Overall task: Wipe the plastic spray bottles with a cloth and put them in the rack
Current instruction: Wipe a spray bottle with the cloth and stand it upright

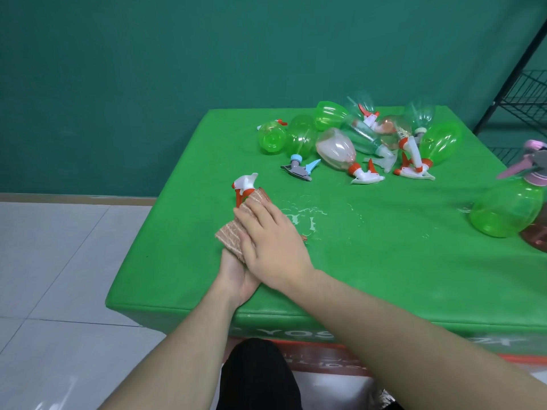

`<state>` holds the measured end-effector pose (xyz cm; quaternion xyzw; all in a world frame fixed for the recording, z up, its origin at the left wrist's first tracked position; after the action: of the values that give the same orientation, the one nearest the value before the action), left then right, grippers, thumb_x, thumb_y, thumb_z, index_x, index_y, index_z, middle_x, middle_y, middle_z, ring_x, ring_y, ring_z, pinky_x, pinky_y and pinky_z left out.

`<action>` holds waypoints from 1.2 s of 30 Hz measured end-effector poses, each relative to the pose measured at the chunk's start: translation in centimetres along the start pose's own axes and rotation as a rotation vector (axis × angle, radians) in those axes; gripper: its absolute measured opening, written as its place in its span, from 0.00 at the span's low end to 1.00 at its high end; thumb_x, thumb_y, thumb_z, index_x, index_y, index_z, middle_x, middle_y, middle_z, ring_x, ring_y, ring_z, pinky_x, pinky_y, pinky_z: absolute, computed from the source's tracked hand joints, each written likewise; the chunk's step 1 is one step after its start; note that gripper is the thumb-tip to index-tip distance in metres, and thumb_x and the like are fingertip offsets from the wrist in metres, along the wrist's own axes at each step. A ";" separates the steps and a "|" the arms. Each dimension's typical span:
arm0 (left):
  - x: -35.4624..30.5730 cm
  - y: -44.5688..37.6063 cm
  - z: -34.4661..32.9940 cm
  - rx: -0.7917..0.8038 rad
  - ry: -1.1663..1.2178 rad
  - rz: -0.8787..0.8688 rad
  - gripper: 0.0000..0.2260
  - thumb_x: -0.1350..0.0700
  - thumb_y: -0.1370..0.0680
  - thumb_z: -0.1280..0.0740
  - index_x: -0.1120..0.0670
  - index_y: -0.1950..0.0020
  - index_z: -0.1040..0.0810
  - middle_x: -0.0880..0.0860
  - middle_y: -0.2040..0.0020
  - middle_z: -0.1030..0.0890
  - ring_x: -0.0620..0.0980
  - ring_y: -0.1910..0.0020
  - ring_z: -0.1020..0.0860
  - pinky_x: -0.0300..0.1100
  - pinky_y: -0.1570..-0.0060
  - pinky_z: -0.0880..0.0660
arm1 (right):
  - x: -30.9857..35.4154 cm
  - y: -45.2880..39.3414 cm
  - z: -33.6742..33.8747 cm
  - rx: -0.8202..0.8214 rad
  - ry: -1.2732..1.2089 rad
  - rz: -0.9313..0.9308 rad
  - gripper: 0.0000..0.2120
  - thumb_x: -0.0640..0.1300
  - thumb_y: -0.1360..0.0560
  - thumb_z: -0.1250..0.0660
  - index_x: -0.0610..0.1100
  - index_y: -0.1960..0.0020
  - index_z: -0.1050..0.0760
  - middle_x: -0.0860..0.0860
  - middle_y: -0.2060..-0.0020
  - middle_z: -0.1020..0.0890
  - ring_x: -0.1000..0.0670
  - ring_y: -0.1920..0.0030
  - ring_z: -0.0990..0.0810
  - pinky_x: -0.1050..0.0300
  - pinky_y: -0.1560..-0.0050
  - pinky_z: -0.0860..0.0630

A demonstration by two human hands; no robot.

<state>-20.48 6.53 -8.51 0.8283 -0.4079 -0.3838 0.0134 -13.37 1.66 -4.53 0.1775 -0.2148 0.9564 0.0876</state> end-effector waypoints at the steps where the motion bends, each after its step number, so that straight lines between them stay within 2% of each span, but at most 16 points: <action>1: 0.0 0.1 -0.1 -0.010 0.006 0.003 0.19 0.46 0.16 0.44 0.55 0.35 0.21 0.58 0.38 0.17 0.54 0.41 0.17 0.50 0.42 0.19 | 0.0 0.6 -0.1 -0.010 0.018 0.043 0.23 0.50 0.17 0.46 0.48 0.25 0.30 0.47 0.24 0.30 0.45 0.22 0.38 0.43 0.23 0.40; 3: 0.1 0.1 -0.2 -0.017 0.029 0.027 0.27 0.36 0.18 0.44 0.56 0.42 0.16 0.58 0.42 0.15 0.54 0.46 0.15 0.47 0.51 0.17 | -0.1 2.0 -0.2 -0.018 0.082 0.130 0.21 0.48 0.16 0.44 0.47 0.24 0.31 0.46 0.24 0.31 0.43 0.21 0.40 0.43 0.21 0.44; 6: 0.1 -0.2 -0.1 0.025 -0.014 0.058 0.34 0.28 0.23 0.44 0.56 0.49 0.12 0.58 0.45 0.15 0.55 0.45 0.16 0.51 0.42 0.19 | -0.4 3.7 -0.3 -0.017 0.147 0.211 0.22 0.46 0.16 0.42 0.46 0.23 0.32 0.45 0.24 0.31 0.41 0.21 0.41 0.41 0.21 0.45; 8: 0.2 -0.2 0.0 0.042 -0.028 0.085 0.34 0.27 0.24 0.42 0.56 0.51 0.12 0.57 0.49 0.15 0.55 0.48 0.16 0.51 0.42 0.20 | -0.5 4.3 -0.3 -0.015 0.134 0.240 0.23 0.46 0.17 0.42 0.45 0.23 0.32 0.46 0.24 0.31 0.41 0.21 0.40 0.39 0.21 0.44; 14: 0.0 0.2 -0.3 0.025 -0.048 0.035 0.32 0.31 0.21 0.44 0.56 0.54 0.13 0.56 0.54 0.15 0.52 0.55 0.15 0.45 0.53 0.17 | 0.2 4.7 -0.2 -0.004 0.098 0.212 0.23 0.51 0.17 0.44 0.46 0.24 0.31 0.47 0.23 0.33 0.43 0.20 0.44 0.41 0.19 0.49; 16: 0.2 0.6 -0.8 -0.008 -0.117 -0.023 0.28 0.39 0.16 0.47 0.56 0.55 0.16 0.54 0.59 0.14 0.49 0.61 0.15 0.41 0.63 0.17 | 0.4 3.9 -0.1 -0.004 0.101 0.171 0.25 0.52 0.18 0.45 0.46 0.23 0.33 0.46 0.22 0.34 0.43 0.19 0.45 0.41 0.19 0.50; 17: 0.3 0.7 -0.9 -0.035 -0.149 -0.055 0.24 0.44 0.14 0.48 0.56 0.52 0.17 0.53 0.58 0.14 0.48 0.61 0.14 0.40 0.65 0.18 | 0.4 3.3 -0.1 -0.001 0.106 0.148 0.26 0.53 0.18 0.45 0.46 0.22 0.33 0.46 0.22 0.35 0.43 0.19 0.45 0.40 0.19 0.50; 18: 0.5 0.6 -0.7 -0.041 -0.166 -0.078 0.19 0.49 0.13 0.47 0.55 0.48 0.19 0.52 0.55 0.13 0.47 0.59 0.14 0.41 0.63 0.18 | 0.4 2.7 0.0 0.004 0.114 0.131 0.26 0.53 0.19 0.45 0.46 0.22 0.34 0.46 0.22 0.35 0.43 0.19 0.45 0.40 0.20 0.50; 20: 0.5 0.7 -0.5 -0.048 -0.115 -0.085 0.14 0.51 0.15 0.45 0.51 0.39 0.21 0.51 0.46 0.14 0.47 0.50 0.14 0.45 0.51 0.18 | 0.5 1.5 0.1 0.020 0.140 0.119 0.28 0.53 0.20 0.44 0.46 0.22 0.33 0.46 0.21 0.36 0.43 0.20 0.45 0.40 0.20 0.49; 24: 0.0 0.6 -0.6 0.045 0.003 -0.038 0.20 0.49 0.17 0.43 0.50 0.25 0.28 0.53 0.32 0.20 0.53 0.35 0.20 0.53 0.37 0.24 | 0.8 -1.3 1.0 0.028 0.186 0.061 0.27 0.54 0.22 0.42 0.46 0.25 0.29 0.46 0.22 0.35 0.43 0.22 0.42 0.42 0.21 0.45; 27: -0.3 0.5 -1.2 0.067 0.012 -0.016 0.20 0.50 0.17 0.43 0.53 0.26 0.27 0.58 0.31 0.21 0.56 0.33 0.21 0.55 0.35 0.26 | 0.6 -3.0 1.3 0.043 0.153 -0.041 0.25 0.53 0.21 0.43 0.46 0.26 0.28 0.47 0.23 0.34 0.43 0.24 0.40 0.44 0.23 0.42; 32: -0.4 0.3 -0.9 0.007 0.025 0.000 0.19 0.48 0.15 0.45 0.56 0.31 0.22 0.61 0.35 0.19 0.57 0.36 0.20 0.56 0.34 0.25 | 0.2 -3.9 0.9 0.019 -0.091 -0.134 0.22 0.47 0.18 0.43 0.46 0.26 0.29 0.51 0.27 0.28 0.49 0.26 0.37 0.48 0.24 0.38; 36: -0.2 0.0 -0.5 0.018 0.039 -0.001 0.19 0.52 0.15 0.46 0.55 0.30 0.23 0.59 0.34 0.19 0.57 0.36 0.20 0.55 0.38 0.23 | -0.1 -2.4 0.2 -0.048 -0.098 -0.104 0.20 0.47 0.18 0.43 0.46 0.30 0.24 0.49 0.27 0.27 0.48 0.25 0.35 0.51 0.21 0.42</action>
<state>-20.23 6.47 -8.04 0.8359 -0.4106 -0.3640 0.0140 -12.67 3.65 -3.47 0.2328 -0.2320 0.9354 0.1307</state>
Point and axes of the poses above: each hand's wrist, its own y-axis away from the middle knuckle, its own z-axis out of the back of the hand, x = y × z, the point moved 2 cm from there along -y, towards the middle knuckle
